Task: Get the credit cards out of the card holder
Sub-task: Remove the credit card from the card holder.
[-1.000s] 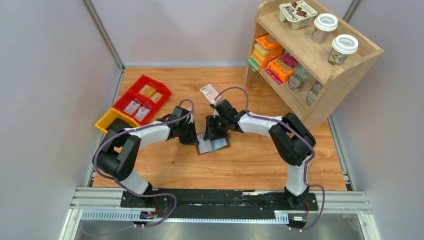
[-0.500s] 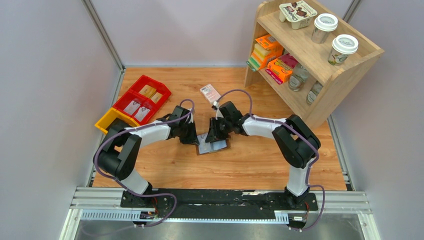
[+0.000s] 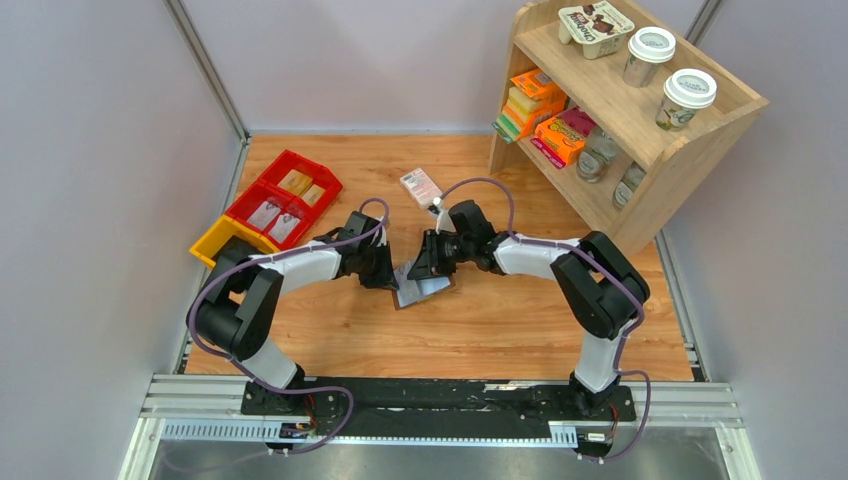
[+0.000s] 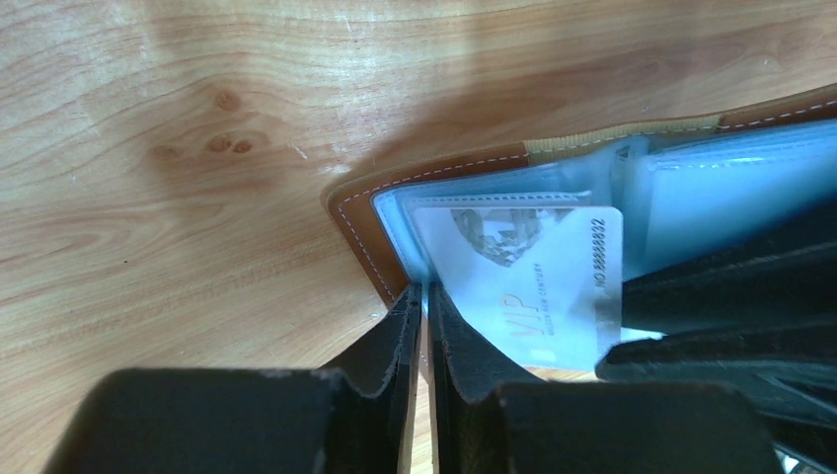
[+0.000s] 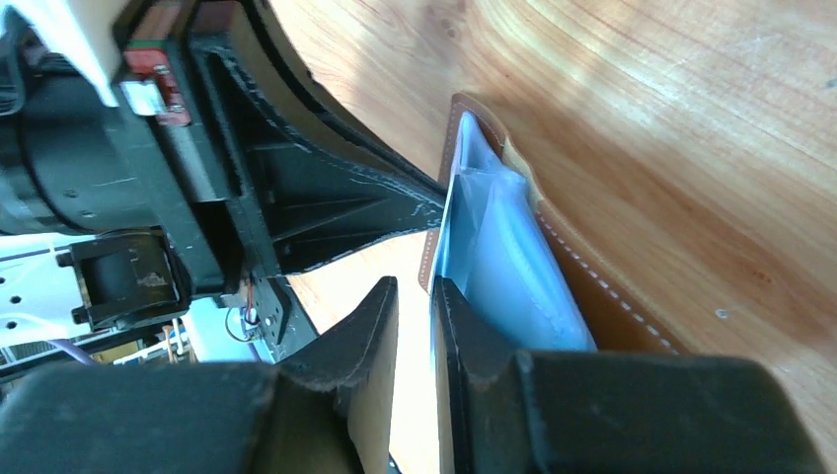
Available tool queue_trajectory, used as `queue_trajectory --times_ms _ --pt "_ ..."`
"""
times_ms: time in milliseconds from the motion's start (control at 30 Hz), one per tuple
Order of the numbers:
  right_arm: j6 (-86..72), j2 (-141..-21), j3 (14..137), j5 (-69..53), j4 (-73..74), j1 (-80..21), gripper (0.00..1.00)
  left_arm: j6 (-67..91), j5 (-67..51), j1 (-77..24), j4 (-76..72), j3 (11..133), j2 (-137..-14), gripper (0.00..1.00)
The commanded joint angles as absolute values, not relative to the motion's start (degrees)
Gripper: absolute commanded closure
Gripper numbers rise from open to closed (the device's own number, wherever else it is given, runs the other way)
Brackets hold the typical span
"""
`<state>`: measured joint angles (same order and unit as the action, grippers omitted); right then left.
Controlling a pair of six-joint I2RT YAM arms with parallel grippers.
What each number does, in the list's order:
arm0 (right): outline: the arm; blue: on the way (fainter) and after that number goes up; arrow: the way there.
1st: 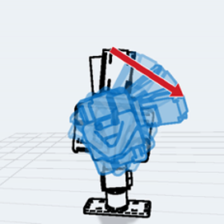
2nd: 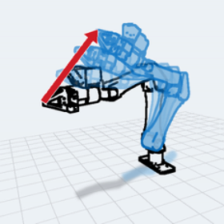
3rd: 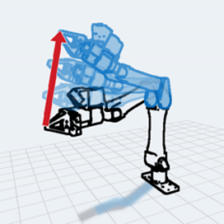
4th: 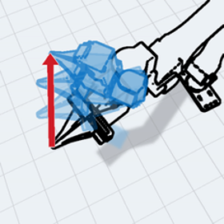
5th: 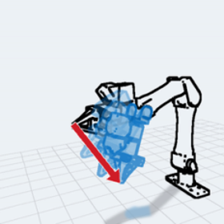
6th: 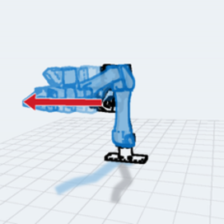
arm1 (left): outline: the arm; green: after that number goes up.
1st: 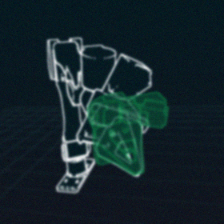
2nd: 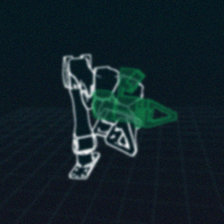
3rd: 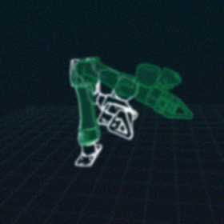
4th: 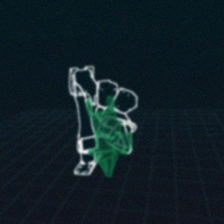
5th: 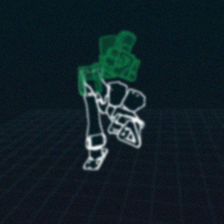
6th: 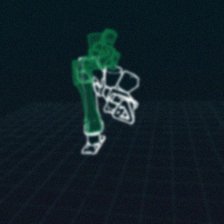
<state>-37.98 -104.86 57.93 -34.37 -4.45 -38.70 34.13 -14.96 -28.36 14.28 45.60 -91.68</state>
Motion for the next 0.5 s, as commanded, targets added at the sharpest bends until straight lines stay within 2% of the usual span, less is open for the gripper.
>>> queue_trajectory --times_ms 0,267,467 --pt "-38.32 -107.83 59.59 -37.18 -7.04 -39.29 0.79 31.82 -11.87 -28.56 17.32 45.26 -93.78 0.85" --pt "-37.27 -110.74 61.61 -37.09 -4.39 -39.99 0.80 31.73 -11.78 -28.56 17.58 45.35 -93.52 0.86" --pt "-42.61 -110.22 57.32 -41.48 -13.78 -37.53 0.80 31.38 -11.51 -28.48 17.93 45.18 -93.69 0.86"
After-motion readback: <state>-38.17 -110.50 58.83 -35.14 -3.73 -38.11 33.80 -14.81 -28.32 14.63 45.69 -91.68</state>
